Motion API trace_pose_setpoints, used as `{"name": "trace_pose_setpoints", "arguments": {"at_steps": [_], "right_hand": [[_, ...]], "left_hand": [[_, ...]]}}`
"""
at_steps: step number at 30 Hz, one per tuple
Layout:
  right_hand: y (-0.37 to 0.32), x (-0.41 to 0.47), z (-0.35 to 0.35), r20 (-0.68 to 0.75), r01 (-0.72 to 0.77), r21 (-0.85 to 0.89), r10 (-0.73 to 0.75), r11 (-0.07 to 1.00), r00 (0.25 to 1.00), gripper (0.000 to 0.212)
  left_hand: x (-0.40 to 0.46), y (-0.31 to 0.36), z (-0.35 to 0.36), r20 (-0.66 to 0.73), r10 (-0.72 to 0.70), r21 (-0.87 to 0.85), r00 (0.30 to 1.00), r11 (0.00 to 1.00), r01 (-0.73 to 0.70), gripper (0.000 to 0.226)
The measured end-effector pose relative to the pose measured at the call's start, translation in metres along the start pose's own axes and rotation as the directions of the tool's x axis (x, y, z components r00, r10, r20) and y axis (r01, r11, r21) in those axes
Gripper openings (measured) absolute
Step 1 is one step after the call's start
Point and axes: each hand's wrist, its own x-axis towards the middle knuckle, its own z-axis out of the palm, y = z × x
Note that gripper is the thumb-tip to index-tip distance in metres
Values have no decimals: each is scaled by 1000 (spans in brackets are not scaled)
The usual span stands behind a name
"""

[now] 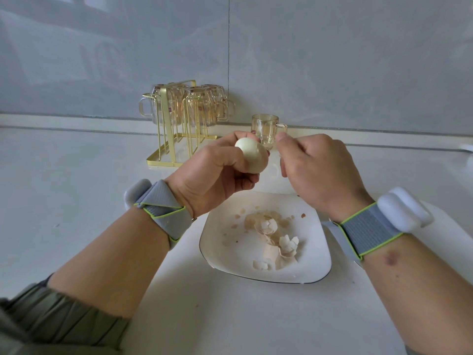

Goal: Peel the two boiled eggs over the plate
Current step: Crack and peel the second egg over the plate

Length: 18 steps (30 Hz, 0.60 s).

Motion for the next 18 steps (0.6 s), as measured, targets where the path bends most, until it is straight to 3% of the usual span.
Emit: {"name": "trace_pose_setpoints", "arguments": {"at_steps": [6, 13, 18], "right_hand": [[-1, 1, -2, -25, 35, 15, -35, 999, 999, 32], [0, 2, -1, -63, 128, 57, -124, 990, 990, 38], [-1, -3, 2, 43, 156, 49, -159, 986, 986, 52]], "left_hand": [[0, 1, 0, 34, -4, 27, 999, 1000, 3, 41], [0, 0, -1, 34, 13, 40, 999, 999, -14, 43], [1, -1, 1, 77, 20, 60, 997, 998, -24, 44]]}}
